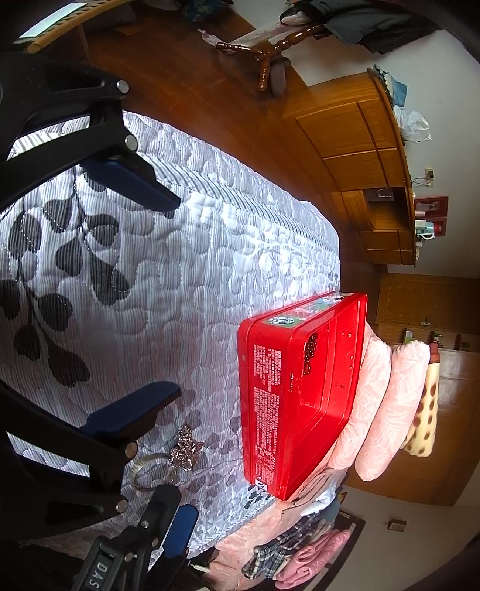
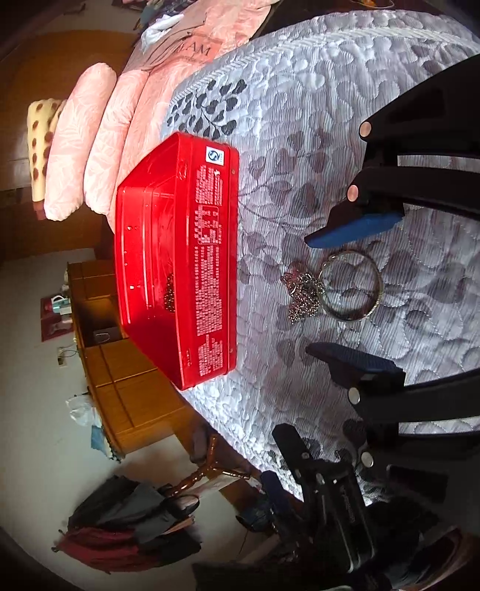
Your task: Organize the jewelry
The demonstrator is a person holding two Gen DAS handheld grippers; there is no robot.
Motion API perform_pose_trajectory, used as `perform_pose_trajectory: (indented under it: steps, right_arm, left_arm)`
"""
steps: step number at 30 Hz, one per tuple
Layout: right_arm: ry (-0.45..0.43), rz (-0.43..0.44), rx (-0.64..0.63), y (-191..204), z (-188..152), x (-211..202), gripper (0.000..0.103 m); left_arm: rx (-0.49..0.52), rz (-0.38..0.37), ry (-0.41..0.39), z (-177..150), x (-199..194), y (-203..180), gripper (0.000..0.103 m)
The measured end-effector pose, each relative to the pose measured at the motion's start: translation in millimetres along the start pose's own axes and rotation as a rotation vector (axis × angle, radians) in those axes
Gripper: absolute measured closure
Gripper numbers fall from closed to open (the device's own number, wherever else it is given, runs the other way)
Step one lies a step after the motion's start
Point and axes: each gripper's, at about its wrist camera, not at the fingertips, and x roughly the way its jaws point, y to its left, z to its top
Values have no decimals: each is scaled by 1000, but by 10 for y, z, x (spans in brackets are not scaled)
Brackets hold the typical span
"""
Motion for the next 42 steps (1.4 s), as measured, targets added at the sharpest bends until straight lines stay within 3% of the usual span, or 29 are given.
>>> perform_pose_trajectory:
  steps: [7, 10, 19, 33, 42]
  right_arm:
    - [37, 31, 61, -85, 52, 234, 66]
    - [51, 39, 98, -167, 99, 316, 68]
    - [55, 57, 79, -138, 105, 391, 99]
    - [-114, 75, 64, -135, 276, -216, 99]
    - [-168, 84, 86, -231, 302, -485, 99]
  left_arm:
    - [1, -5, -1, 3, -5, 26, 13]
    - [-2, -5, 3, -1, 15, 32, 13]
    - [9, -6, 5, 8, 34, 5, 13]
    - [31, -12, 6, 0, 35, -110, 13]
    - [57, -73, 5, -26, -11, -298, 13]
